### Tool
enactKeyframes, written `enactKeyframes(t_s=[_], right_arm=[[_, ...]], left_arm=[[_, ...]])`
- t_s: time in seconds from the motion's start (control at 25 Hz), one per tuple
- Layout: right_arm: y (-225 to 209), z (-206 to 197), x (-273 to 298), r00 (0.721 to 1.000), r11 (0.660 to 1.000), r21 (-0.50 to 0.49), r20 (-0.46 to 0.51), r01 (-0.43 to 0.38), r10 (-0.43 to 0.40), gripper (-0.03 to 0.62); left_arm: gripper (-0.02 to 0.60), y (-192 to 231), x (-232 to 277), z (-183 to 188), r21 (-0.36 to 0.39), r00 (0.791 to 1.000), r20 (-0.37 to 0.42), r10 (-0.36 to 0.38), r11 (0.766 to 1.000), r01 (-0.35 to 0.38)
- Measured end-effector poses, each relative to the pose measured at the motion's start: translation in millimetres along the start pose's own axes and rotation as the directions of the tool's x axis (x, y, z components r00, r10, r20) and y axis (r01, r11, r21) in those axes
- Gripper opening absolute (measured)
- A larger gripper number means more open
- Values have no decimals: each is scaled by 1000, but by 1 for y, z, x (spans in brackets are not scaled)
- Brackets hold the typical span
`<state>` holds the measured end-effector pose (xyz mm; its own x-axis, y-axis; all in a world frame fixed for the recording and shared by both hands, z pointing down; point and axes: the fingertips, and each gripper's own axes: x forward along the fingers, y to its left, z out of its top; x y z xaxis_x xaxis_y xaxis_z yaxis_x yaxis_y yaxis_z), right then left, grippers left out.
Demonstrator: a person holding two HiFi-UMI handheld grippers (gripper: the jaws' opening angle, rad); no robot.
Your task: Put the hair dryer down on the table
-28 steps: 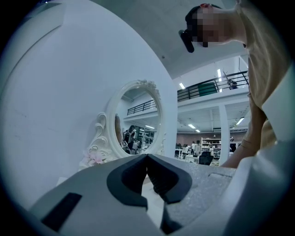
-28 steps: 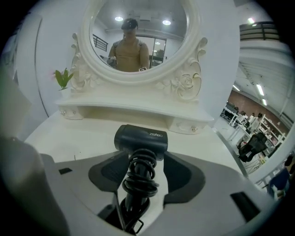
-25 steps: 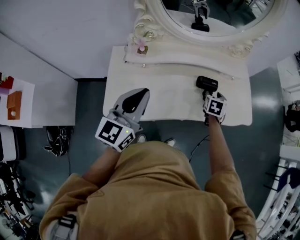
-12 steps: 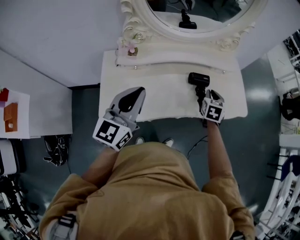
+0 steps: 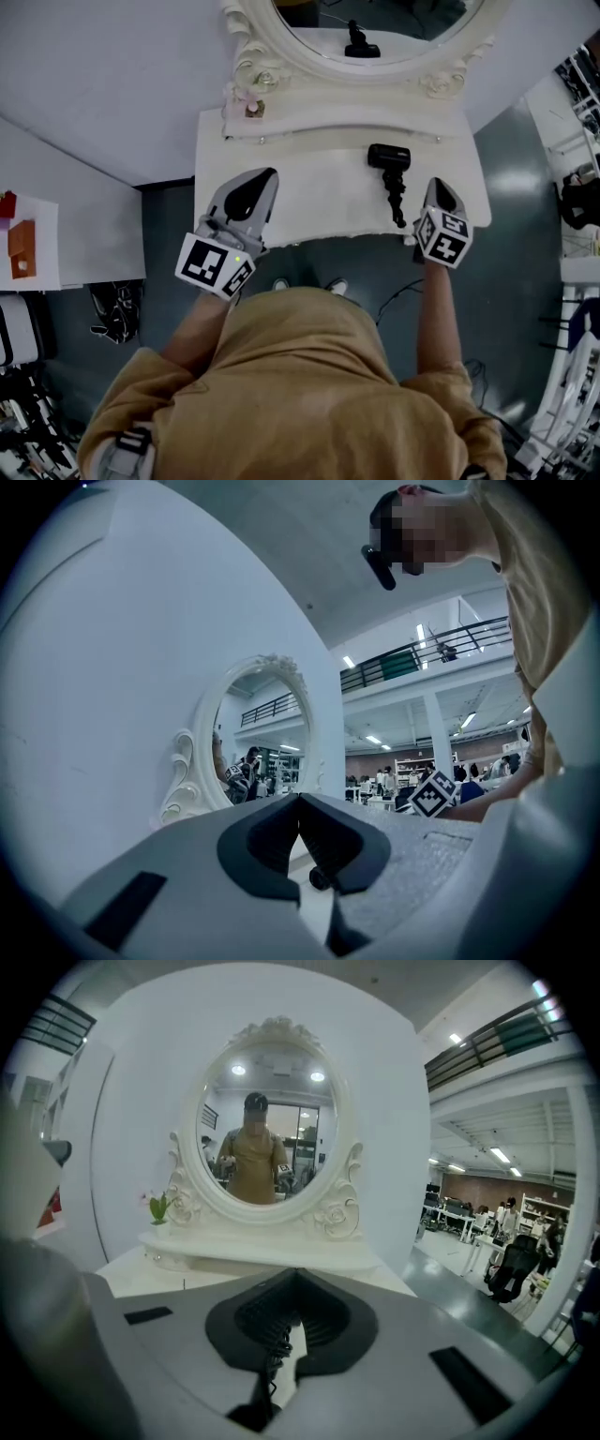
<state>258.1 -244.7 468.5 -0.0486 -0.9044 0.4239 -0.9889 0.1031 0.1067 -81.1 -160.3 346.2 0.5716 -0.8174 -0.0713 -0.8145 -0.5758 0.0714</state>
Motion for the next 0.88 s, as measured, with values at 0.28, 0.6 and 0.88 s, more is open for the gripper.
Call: enactKeyframes(t_s=[0.28,0.6,0.88], right_arm=[[-14,49,-45,989,1000,2,151,-5,5,3],[-20,100,-101,946,999,-24,321,-27,33,3],[-11,132,-147,899,995,-101,436,-1,45,3]], left_arm=[[4,4,4,19,61,1000,22,15,998,-16],[4,-2,13,37,127,999,45,-1,992,-5],[5,3,11,47,137,998,63,17,990,-25]])
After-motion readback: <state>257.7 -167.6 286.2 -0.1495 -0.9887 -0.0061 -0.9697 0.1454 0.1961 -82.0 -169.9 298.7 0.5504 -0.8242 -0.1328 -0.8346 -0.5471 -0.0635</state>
